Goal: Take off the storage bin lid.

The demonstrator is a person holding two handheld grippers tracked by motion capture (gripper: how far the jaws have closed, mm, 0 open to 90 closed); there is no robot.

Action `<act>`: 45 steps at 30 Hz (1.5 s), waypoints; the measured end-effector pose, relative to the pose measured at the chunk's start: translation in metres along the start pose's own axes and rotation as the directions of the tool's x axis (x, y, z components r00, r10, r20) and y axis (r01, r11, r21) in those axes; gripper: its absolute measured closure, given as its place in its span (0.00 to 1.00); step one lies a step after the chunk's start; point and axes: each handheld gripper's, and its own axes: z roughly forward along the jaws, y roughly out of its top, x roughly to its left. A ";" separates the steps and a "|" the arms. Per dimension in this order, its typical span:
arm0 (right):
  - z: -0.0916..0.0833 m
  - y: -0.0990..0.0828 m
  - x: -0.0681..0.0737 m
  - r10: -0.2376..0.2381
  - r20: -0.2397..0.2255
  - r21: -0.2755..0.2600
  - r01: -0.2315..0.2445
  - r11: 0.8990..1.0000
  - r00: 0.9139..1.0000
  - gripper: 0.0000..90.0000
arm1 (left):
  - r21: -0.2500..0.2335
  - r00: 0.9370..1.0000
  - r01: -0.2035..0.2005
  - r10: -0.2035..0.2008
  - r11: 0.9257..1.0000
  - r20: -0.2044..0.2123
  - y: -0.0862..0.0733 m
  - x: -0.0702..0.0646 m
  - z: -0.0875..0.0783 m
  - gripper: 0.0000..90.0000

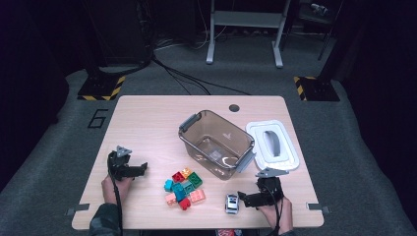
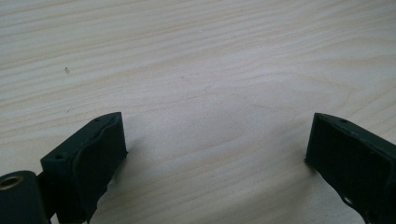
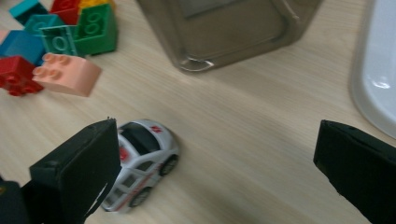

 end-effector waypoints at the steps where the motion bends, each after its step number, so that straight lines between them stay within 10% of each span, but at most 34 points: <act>1: 0.000 -0.001 0.004 -0.012 -0.011 -0.011 0.011 1.000 1.000 0.01 | -0.001 1.000 -0.001 0.001 1.000 -0.001 0.000 0.000 0.000 0.05; 15: 0.033 -0.013 0.060 -0.102 0.026 0.022 0.102 0.995 0.994 0.15 | -0.002 1.000 -0.002 0.002 1.000 0.000 0.000 0.000 0.000 0.05; 33: 0.032 -0.021 0.055 -0.114 0.092 0.043 0.111 0.993 0.989 0.51 | -0.001 1.000 -0.001 0.001 1.000 0.004 0.000 0.000 0.000 0.06; 45: 0.032 -0.022 0.054 -0.126 0.084 0.040 0.123 0.992 0.988 0.52 | -0.001 1.000 -0.002 0.002 1.000 0.005 0.000 0.000 0.000 0.06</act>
